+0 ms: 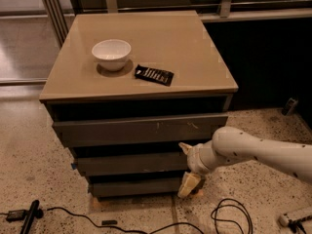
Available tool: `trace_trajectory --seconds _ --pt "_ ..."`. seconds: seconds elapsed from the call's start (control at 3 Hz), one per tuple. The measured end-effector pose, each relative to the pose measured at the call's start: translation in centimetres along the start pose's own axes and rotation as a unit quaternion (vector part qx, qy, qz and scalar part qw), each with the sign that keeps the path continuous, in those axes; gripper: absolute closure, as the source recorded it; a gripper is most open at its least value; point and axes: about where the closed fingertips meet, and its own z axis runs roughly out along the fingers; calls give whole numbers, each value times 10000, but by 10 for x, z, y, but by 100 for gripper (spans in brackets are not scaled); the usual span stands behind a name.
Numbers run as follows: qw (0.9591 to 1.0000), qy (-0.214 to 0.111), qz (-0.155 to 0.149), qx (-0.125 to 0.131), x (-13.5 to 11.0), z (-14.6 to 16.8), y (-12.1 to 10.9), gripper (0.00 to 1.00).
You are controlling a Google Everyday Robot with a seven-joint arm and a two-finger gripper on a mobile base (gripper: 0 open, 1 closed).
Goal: Open middle drawer
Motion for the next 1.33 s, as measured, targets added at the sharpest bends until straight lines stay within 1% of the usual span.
trace_trajectory --seconds 0.33,0.67,1.0,1.33 --pt "10000 73 36 52 20 26 -18 0" --pt "9999 67 130 89 42 56 -38 0" --pt "9999 55 156 36 58 87 -53 0" --pt "9997 -9 235 -63 71 110 -59 0"
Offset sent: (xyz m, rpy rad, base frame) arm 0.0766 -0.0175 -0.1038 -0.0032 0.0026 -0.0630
